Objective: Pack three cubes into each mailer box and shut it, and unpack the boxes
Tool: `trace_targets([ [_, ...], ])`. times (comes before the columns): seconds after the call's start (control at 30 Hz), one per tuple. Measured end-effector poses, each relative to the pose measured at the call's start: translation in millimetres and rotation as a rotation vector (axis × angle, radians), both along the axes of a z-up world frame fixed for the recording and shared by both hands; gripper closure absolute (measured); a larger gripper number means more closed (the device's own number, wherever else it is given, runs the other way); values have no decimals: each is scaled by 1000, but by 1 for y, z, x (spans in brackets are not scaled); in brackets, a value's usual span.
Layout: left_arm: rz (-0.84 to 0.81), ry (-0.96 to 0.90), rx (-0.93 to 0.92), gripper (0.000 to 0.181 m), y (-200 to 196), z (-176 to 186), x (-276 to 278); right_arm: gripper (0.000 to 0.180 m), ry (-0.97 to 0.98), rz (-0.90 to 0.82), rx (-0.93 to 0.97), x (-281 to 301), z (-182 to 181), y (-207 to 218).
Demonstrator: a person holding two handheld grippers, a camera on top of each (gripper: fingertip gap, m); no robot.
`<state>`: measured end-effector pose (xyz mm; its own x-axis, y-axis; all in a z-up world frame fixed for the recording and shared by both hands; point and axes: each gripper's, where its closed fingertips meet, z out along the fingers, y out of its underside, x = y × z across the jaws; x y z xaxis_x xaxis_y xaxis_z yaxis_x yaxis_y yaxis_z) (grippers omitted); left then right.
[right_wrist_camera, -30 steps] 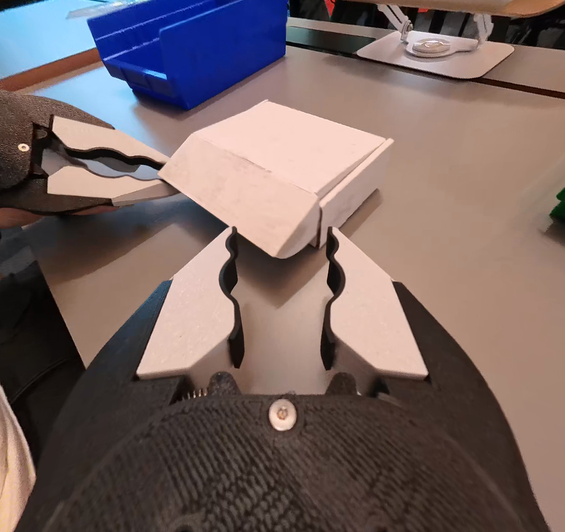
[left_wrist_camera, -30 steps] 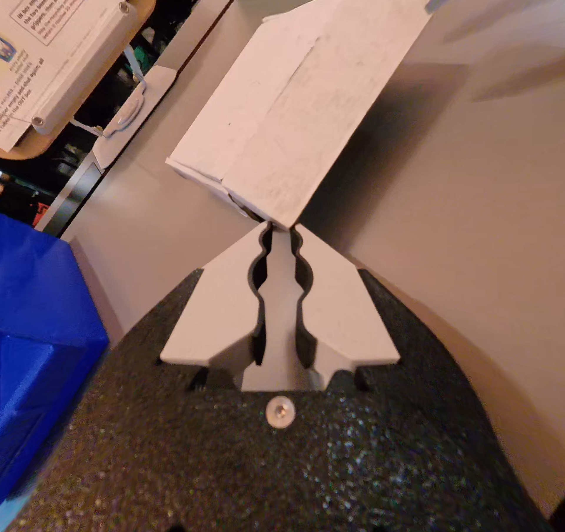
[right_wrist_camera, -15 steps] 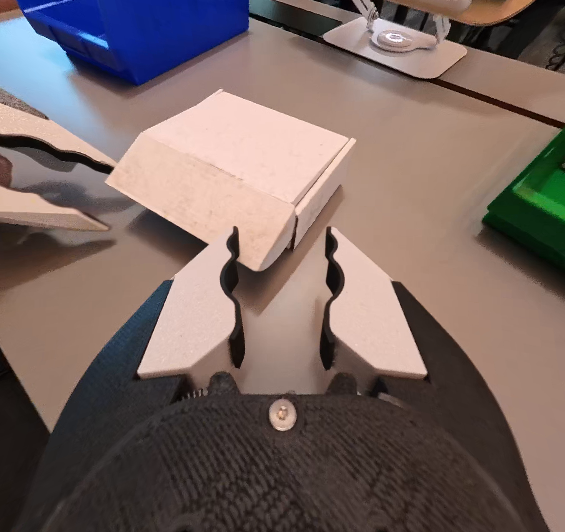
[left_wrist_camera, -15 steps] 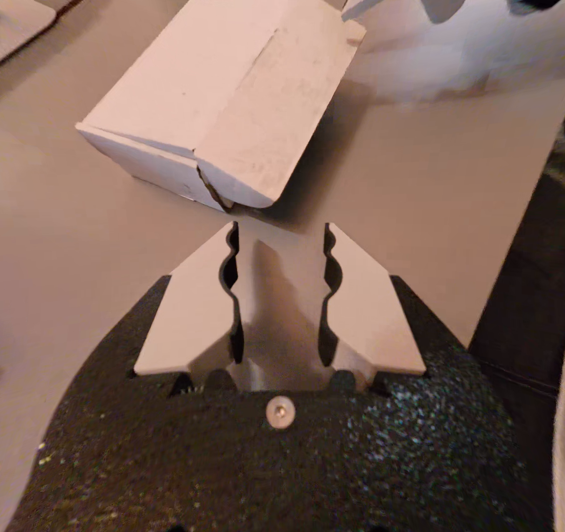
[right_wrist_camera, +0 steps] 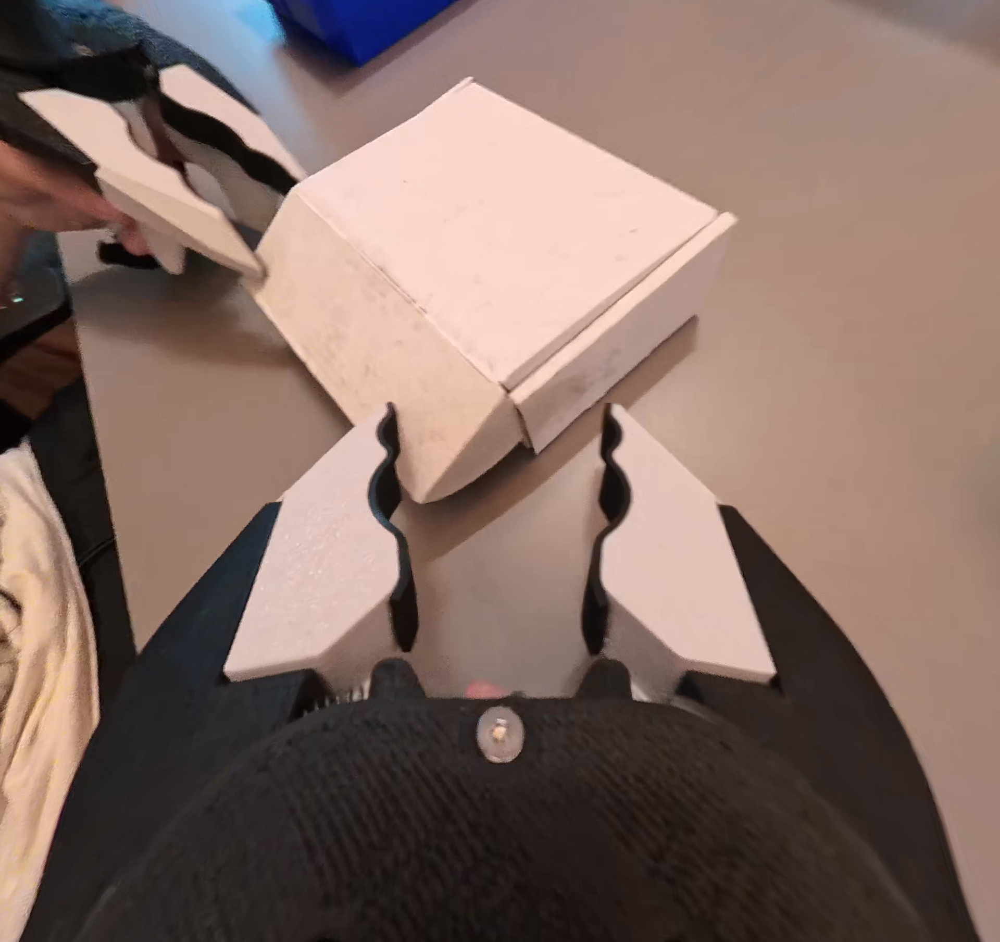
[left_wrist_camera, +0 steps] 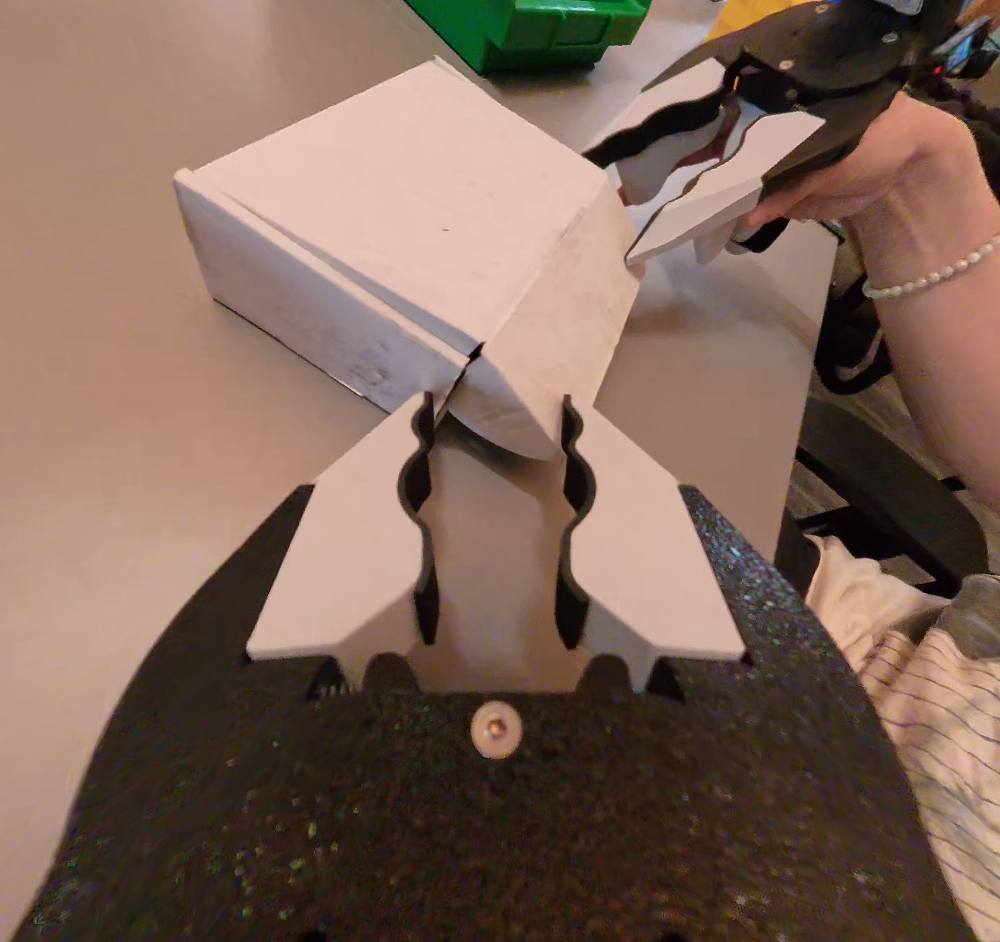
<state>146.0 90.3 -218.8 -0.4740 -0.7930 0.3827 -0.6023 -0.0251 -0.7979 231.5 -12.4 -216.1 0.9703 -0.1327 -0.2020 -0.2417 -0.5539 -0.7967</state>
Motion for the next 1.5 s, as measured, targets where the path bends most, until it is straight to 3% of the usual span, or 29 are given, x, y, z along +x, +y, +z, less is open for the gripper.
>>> trace_targets([
  [0.07,22,-18,20,141,1,-2,3,124,21,30,-2,-5,-3,3],
  [0.3,56,-99,180,144,4,-6,12,129,-37,-5,4,3,-5,6],
  [0.37,15,-109,217,141,3,-7,10,129,-59,21,-2,3,-5,5],
  [0.4,-12,-114,229,130,3,-8,8,132,-60,52,-12,1,-5,1],
  [0.5,-31,-124,254,107,15,-6,13,107,-100,39,-23,14,-4,-11],
  [0.6,-114,-153,270,101,19,-5,19,115,-87,115,31,9,2,-8],
  [0.73,-241,-155,291,96,17,-8,29,99,-179,196,-90,12,-17,-7],
  [0.93,-318,-170,270,97,11,-10,42,110,-211,346,-77,4,-22,0],
  [1.3,-210,-275,526,116,24,-20,59,130,-414,264,-95,23,-31,10],
  [1.5,-244,-266,510,115,22,-21,53,131,-405,263,-52,23,-31,10],
])
